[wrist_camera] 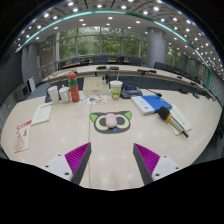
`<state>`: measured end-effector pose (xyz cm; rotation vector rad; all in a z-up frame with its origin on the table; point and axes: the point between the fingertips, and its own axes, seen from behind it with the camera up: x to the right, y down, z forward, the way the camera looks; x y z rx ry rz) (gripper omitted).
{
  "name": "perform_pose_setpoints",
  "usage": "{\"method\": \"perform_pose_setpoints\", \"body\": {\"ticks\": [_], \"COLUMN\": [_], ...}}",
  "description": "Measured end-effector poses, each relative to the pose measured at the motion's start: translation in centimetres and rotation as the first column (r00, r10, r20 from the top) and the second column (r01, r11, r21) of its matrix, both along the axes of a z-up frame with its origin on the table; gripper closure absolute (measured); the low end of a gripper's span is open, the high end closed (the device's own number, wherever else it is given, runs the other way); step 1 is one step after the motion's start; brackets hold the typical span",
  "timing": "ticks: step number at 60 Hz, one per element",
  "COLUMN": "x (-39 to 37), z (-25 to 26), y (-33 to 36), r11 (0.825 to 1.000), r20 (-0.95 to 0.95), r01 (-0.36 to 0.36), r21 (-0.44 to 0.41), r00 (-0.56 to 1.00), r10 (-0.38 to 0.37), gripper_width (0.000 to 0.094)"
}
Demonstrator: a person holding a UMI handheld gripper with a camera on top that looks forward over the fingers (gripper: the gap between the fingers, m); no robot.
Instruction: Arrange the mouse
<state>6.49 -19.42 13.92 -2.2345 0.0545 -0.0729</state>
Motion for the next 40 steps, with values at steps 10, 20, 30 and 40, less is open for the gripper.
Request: {"method": "perform_pose_setpoints", "body": {"ticks": [10, 20, 30, 40], "x": [-0.6, -1.2, -1.8, -1.4], "z": [2.2, 4.4, 5.3, 6.2], "y": [-6.7, -11.0, -13.7, -15.1], "r11": [0.999, 0.998, 0.998, 0.997], "r20": [0.006, 0.001, -0.030, 0.008], "r01": [-0.015, -0.032, -0.019, -0.028], "r21": [0.028, 0.056, 0.061, 0.075], "r00": [1.000, 0.999, 0.999, 1.000], "r10": [0.015, 0.032, 0.021, 0.028], "gripper_width": [0.0084, 0.0083, 0.0074, 0.0077]}}
